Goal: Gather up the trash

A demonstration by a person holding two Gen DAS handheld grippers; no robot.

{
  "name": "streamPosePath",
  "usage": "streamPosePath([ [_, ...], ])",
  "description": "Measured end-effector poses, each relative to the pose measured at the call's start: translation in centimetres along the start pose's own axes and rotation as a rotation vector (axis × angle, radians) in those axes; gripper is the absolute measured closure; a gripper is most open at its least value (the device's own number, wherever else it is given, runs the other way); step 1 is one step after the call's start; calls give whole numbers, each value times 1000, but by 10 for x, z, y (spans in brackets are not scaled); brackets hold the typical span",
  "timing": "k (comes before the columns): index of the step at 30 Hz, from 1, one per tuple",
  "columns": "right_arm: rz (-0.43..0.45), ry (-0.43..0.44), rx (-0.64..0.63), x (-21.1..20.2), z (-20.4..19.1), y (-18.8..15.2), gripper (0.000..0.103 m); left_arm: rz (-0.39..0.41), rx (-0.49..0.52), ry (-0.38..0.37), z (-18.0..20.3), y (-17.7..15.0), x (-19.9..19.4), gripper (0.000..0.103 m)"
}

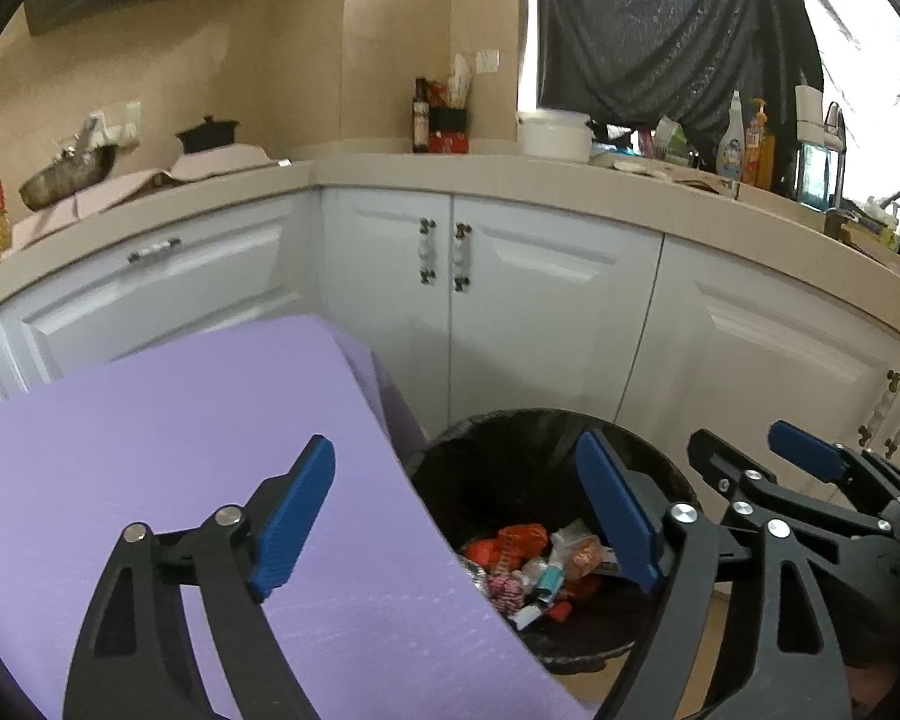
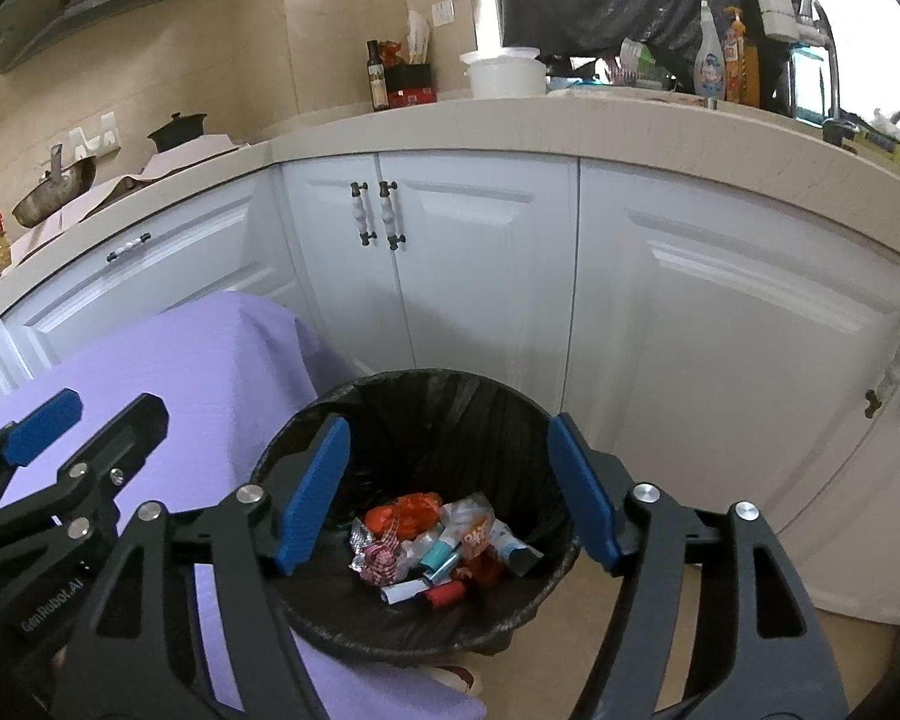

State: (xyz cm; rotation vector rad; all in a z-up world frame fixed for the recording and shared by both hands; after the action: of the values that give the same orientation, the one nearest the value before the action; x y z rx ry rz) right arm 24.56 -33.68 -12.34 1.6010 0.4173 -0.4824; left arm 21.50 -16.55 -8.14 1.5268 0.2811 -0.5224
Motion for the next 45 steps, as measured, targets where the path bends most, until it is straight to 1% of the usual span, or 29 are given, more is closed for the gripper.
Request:
streamPosePath([
  [4, 18, -8, -4, -18, -8, -2, 27, 26, 17, 24, -7, -1, -17, 19],
  [7, 29, -12, -18, -30, -16, -4, 26, 38, 29, 37, -12, -1, -28, 19],
  [13, 54, -14, -31, -58, -31, -9, 25, 46, 18, 39, -26, -3, -48, 18],
  [18, 63, -14, -40, -76, -39, -16, 24, 57, 30, 52, -34, -7, -63, 18],
  [23, 64, -14, -49, -93, -45, -21, 24, 44, 7, 44, -43, -15, -75, 17],
  [28, 78, -16, -58, -109, -50, -25, 24, 57, 2, 51, -49, -18, -87, 17],
  [34, 90, -18, -64, -121, -55, -26, 24, 86, 6, 52, -52, -19, -100, 17],
  [45, 114, -25, -73, -134, -61, -26, 24, 99, -5, 46, -60, -23, -109, 17],
])
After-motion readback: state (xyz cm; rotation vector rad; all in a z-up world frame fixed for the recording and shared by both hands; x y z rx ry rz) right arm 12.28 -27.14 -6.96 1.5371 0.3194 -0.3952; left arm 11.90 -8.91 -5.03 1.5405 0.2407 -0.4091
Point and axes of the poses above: each gripper's, at about its wrist camera, not at the fingertips, and x roughly the way its jaws point, z to its right, y to its top, the point moved 5 cm from there along x, roughly the way its jaws point, and after that the axes turned 2 degrees about -x, right-handed, at the moved point
